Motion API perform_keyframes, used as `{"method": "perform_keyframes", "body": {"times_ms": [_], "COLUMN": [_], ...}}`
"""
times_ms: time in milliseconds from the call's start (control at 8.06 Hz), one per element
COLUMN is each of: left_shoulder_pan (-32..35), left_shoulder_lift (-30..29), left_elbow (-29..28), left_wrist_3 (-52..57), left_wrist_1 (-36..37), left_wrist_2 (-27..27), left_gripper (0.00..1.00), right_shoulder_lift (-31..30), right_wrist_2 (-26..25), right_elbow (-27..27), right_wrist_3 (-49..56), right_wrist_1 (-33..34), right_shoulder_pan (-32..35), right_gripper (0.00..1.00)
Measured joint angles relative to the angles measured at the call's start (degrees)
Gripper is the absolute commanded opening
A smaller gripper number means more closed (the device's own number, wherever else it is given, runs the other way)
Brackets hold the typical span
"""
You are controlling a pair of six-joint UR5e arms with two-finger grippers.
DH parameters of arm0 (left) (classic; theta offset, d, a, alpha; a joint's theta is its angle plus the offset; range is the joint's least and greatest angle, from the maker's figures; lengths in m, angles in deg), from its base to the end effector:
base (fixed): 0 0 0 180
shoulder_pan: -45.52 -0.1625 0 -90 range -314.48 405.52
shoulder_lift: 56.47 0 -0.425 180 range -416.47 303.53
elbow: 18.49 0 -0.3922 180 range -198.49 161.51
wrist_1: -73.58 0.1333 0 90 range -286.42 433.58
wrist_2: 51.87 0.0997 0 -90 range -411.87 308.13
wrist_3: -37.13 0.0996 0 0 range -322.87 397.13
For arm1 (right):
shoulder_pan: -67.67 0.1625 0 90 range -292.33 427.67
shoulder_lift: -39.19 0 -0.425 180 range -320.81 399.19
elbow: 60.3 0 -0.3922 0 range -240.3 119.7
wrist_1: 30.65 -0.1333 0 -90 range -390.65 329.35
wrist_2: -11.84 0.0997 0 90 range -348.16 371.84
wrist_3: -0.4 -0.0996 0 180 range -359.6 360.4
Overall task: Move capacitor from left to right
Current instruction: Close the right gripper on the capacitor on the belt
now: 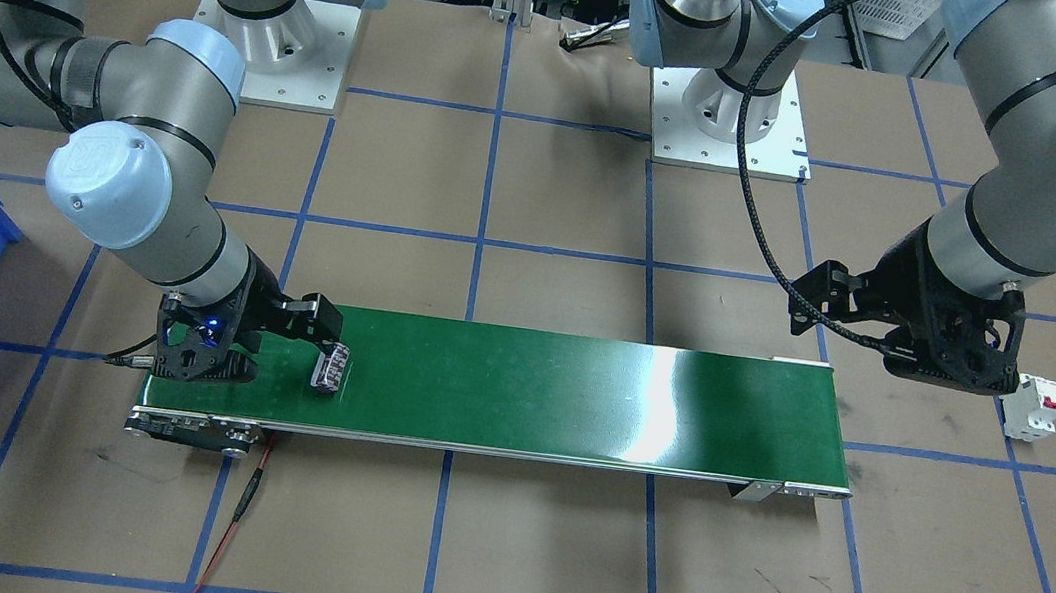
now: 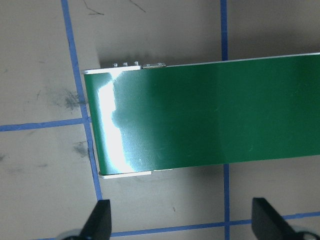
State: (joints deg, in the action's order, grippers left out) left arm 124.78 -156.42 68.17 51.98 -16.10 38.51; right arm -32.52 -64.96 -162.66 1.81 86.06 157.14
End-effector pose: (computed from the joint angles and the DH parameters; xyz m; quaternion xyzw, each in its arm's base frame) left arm -0.0276 -0.5663 0.4260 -0.0360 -0.9978 -0.0542 0.0089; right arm 0.1508 -0.5650 0.2625 -0.0037 0.9928 0.0322 0.1154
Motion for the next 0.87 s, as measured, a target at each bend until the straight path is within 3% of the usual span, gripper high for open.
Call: {"method": "perform_keyframes", "body": {"times_ms": [372, 620, 869], "left_shoulder_pan": [0.01, 0.01, 0.11], "left_shoulder_lift": [-0.12, -0.15, -0.16], "left_elbow": [0.07, 0.13, 0.17], "left_wrist_3": [-0.01, 0.00, 0.00], "left_wrist_1": [0.03, 0.12, 0.21], "left_wrist_2": [0.00, -0.02, -0.03], "left_gripper": [1.00, 1.00, 1.00], "right_shoulder_lift": [0.58, 0.91, 1.08], "right_wrist_2": [-0.02, -0.31, -1.03], "right_elbow": [-0.02, -0.03, 0.03], "right_wrist_3": [0.00, 0.00, 0.02], "right_wrist_1": [0.00, 0.04, 0.03], "right_shoulder_pan": [0.05, 0.04, 0.04], "right_gripper": [0.82, 0.56, 0.15]}}
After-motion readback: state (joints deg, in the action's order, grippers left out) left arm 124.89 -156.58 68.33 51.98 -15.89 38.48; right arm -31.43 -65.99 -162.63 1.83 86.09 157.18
